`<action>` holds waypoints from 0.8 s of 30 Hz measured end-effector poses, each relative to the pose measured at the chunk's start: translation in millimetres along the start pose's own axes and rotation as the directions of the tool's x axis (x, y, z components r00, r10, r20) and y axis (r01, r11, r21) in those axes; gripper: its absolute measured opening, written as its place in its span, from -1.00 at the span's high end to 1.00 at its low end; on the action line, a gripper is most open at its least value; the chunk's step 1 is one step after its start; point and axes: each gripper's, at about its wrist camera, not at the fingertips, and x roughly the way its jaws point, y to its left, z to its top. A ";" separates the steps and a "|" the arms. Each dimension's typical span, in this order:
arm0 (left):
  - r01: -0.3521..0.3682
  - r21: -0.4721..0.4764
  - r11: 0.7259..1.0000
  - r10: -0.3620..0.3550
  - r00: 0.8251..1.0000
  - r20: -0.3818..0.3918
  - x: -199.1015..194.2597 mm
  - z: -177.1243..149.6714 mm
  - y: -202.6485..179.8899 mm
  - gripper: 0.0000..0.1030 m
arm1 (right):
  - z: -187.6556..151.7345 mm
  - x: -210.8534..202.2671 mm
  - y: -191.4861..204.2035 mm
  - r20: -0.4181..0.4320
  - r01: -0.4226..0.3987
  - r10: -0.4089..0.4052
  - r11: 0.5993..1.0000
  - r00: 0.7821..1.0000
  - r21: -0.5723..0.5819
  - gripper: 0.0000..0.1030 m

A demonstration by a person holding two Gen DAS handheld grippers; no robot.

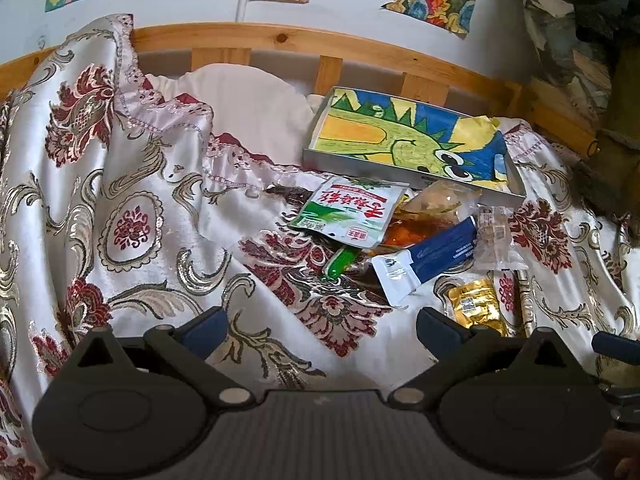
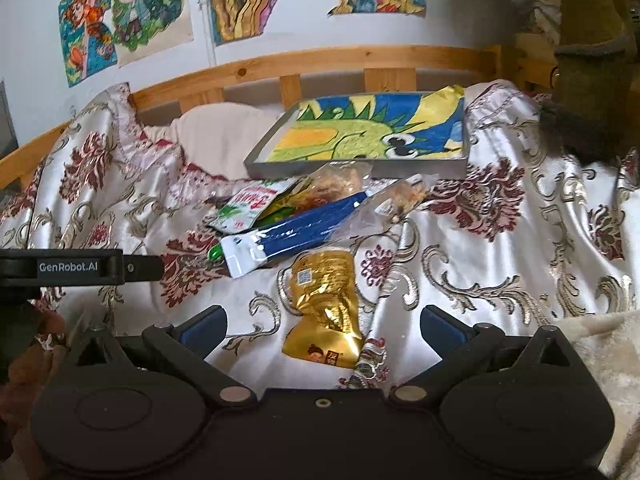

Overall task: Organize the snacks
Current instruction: 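Grasp the blue stick packet with the left tool while the right tool grasps the gold foil pouch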

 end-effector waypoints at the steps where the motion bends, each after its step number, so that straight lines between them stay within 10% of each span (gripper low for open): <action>1: -0.004 -0.004 1.000 0.004 1.000 0.001 0.3 0.7 0.8 -0.99 | 1.4 1.0 0.0 -0.006 -0.005 0.005 1.000 1.000 -0.006 -0.99; 14: -0.057 0.001 0.998 0.057 0.998 -0.041 22.8 17.9 -2.8 -0.99 | 21.9 34.1 -7.6 -0.142 -0.127 0.124 0.992 0.982 -0.014 -0.98; 24: 0.045 0.240 0.970 -0.039 0.999 -0.027 50.1 37.6 -35.9 -0.99 | 25.6 54.8 -15.0 -0.198 -0.128 0.138 0.990 0.971 0.064 -0.63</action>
